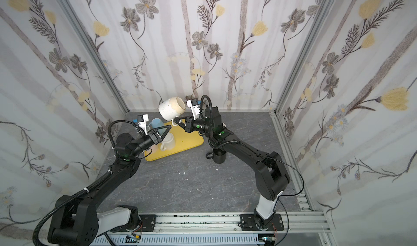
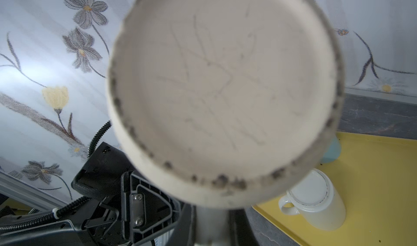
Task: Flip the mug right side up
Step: 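Close the left gripper on the speckled cream mug beside the right gripper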
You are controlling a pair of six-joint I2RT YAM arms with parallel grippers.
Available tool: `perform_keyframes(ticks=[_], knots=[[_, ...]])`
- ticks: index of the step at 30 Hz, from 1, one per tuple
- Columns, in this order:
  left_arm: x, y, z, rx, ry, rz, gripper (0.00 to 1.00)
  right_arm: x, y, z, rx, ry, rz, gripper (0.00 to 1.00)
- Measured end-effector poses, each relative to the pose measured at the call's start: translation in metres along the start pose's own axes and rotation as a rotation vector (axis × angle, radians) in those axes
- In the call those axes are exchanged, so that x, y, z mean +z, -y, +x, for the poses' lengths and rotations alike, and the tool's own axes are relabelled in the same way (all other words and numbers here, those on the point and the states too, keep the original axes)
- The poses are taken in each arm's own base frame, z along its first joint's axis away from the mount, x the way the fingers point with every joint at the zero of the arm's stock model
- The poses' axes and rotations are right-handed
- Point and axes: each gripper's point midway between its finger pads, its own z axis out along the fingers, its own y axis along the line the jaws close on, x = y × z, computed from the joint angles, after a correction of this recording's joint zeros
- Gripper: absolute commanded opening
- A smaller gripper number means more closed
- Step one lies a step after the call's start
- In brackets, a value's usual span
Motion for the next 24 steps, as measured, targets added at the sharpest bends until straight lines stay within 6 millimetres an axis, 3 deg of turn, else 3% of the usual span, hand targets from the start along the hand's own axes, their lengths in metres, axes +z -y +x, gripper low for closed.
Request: perform_keyframes(ticks=[12,24], knots=[[0.01,0.009,-0.003,-0.03,-0.005,0.067,0.43,0.005,-0.017,0.007,0.006,-0.012,-0.049,0.0],[0.027,0.005,-0.006,-0.043,0.008,0.029,0.44,0.009,-0.011,0.005,0.023,0.029,-0.006,0.0]])
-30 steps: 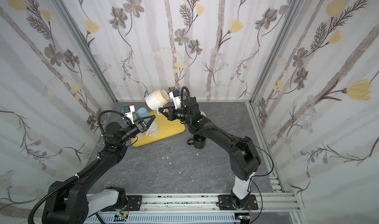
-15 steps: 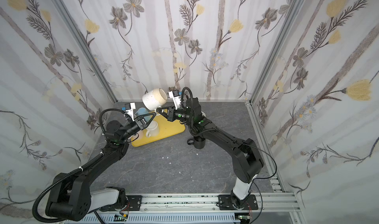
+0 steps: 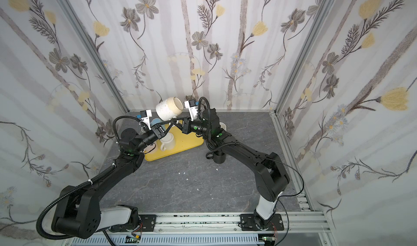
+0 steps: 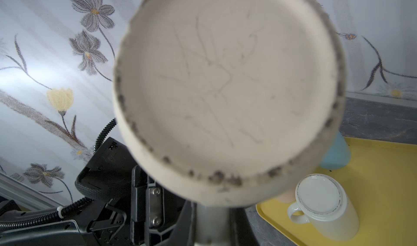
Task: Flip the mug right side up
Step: 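Close the left gripper on the speckled cream mug beside the right gripper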
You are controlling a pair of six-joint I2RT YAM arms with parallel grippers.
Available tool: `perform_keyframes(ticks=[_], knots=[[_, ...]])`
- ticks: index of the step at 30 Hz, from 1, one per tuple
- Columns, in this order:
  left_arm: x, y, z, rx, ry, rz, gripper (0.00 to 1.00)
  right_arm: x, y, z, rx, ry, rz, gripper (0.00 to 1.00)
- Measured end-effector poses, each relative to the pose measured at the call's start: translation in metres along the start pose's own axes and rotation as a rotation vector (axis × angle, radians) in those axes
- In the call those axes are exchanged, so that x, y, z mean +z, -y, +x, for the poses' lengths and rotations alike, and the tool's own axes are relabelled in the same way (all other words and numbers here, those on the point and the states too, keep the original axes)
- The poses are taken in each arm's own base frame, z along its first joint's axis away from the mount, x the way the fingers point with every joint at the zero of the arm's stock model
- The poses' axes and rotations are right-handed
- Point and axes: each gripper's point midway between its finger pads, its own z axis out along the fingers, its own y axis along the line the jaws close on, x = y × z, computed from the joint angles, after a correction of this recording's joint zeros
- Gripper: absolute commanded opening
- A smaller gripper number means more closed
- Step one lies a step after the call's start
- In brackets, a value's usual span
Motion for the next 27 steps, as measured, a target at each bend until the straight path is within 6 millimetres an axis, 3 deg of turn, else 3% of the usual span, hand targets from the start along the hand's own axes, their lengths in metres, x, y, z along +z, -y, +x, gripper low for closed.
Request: perform_keyframes(ticks=[5,13,16,19,23,27], knots=[[0.004,0.002,-0.002,-0.053,0.011,0.042,0.39,0.004,0.002,-0.001,0.045,0.029,-0.034,0.0],[0.002,0.031,-0.008,-0.066,0.015,0.179,0.06,0.002,-0.013,-0.008,0.035,0.042,-0.115,0.0],[0.001,0.035,-0.007,-0.072,0.006,0.197,0.0,-0.001,-0.014,-0.01,0.041,0.033,-0.137,0.0],[0.001,0.036,-0.006,-0.064,-0.001,0.203,0.0,-0.003,-0.013,-0.01,0.044,0.025,-0.143,0.1],[0.0,0.033,-0.003,-0.071,-0.008,0.197,0.0,-0.004,-0.01,-0.007,0.054,0.002,-0.138,0.32],[-0.001,0.026,0.003,-0.083,-0.02,0.176,0.0,-0.005,-0.003,-0.001,0.06,-0.024,-0.12,0.43]])
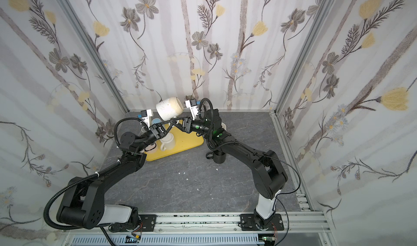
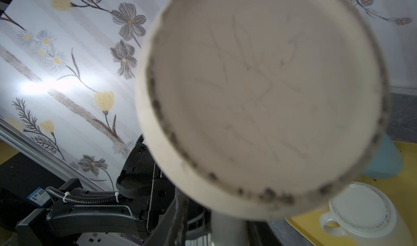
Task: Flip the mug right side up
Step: 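Close the left gripper on the speckled cream mug beside the right gripper, then carry the speckled mug upright toward the black mugs with left gripper while right withdraws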
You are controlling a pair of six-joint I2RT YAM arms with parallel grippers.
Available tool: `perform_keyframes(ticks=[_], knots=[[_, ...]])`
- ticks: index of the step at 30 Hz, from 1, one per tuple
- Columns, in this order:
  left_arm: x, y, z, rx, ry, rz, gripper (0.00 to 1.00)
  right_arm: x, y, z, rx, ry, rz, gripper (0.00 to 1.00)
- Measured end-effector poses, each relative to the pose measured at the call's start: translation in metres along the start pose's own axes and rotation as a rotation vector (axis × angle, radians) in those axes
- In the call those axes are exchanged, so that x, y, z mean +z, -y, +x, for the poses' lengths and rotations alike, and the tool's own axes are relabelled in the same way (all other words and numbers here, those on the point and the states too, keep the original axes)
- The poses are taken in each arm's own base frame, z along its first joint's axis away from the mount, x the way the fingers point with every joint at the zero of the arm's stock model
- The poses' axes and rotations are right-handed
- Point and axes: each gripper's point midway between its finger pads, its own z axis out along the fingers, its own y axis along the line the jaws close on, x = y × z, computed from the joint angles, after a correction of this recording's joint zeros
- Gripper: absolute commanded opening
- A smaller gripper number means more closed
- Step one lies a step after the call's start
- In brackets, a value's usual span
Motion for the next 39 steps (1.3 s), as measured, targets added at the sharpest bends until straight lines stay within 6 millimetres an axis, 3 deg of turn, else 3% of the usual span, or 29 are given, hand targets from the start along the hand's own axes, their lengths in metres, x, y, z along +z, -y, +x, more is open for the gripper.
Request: perform_keyframes(ticks=[5,10,16,20,24,28,33,39], knots=[[-0.004,-0.004,0.008,-0.011,-0.018,-0.017,0.0,-0.008,0.001,0.006,0.007,-0.038,0.02,0.5],[-0.007,-0.005,0.008,0.013,-0.022,-0.028,0.0,-0.024,0.016,-0.011,-0.034,0.011,0.133,0.52],[-0.011,-0.009,0.01,0.056,-0.034,-0.079,0.0,-0.039,0.022,-0.018,-0.086,0.029,0.244,0.53],[-0.012,-0.016,0.014,0.1,-0.066,-0.156,0.0,-0.061,0.035,-0.022,-0.104,0.046,0.348,0.52],[-0.009,-0.015,0.023,0.204,-0.122,-0.233,0.0,-0.087,0.034,-0.03,-0.138,0.08,0.414,0.53],[-0.008,-0.024,0.046,0.288,-0.217,-0.327,0.0,-0.122,0.041,-0.035,-0.149,0.111,0.492,0.53],[-0.004,-0.03,0.093,0.392,-0.401,-0.406,0.0,-0.173,0.05,-0.043,-0.154,0.177,0.611,0.53],[0.002,-0.031,0.141,0.533,-0.598,-0.436,0.0,-0.225,0.068,-0.03,-0.121,0.203,0.737,0.54]])
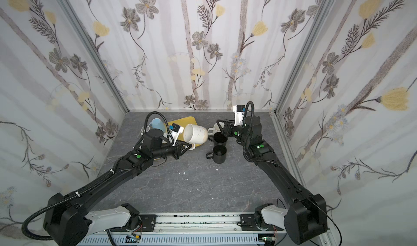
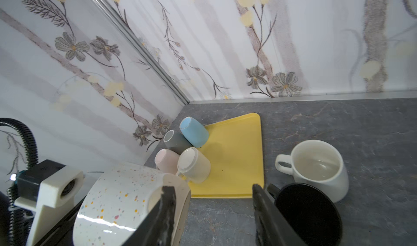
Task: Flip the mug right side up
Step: 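Carry the speckled mug upright toward the black mugs with left gripper while right withdraws, then lower the speckled mug onto the table beside the black mugs and open left gripper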
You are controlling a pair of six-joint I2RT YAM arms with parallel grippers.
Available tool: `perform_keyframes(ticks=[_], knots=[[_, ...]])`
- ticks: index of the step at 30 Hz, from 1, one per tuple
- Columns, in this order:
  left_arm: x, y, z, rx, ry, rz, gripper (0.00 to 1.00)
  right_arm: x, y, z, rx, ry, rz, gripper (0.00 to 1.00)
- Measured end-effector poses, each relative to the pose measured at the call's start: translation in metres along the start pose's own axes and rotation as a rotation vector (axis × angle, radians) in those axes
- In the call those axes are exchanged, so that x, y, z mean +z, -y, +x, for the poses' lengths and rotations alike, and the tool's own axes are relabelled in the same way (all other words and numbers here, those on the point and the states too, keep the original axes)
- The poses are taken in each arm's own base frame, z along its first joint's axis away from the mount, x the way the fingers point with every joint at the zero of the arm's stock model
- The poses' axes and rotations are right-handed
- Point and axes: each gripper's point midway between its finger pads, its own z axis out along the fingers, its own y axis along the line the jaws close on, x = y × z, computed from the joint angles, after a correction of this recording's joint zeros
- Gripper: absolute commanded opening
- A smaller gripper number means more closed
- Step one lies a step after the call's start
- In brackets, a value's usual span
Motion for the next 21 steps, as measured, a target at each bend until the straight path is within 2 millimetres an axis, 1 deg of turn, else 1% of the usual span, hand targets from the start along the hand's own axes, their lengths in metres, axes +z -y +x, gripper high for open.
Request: perform_keyframes(ticks=[2,4,7,11,17,21], knots=[[0.008,0.011,0.01,0.066,-0.052,-0.009,0.0,-0.01,0.019,0.007,0.017,-0.005,0.052,0.54],[0.014,0.024,0.021,0.128,-0.099,0.002,0.0,-0.017,0.031,0.013,0.028,-0.009,0.083,0.54],[0.029,0.044,0.036,0.236,-0.17,0.021,0.0,-0.023,0.044,0.024,0.048,-0.028,0.113,0.54],[0.047,0.055,0.061,0.353,-0.277,0.0,0.0,-0.029,0.056,0.032,0.065,-0.038,0.14,0.54],[0.071,0.071,0.094,0.487,-0.413,0.018,0.0,-0.033,0.064,0.045,0.083,-0.062,0.15,0.54],[0.08,0.068,0.113,0.554,-0.492,0.006,0.0,-0.034,0.072,0.053,0.098,-0.079,0.164,0.54]])
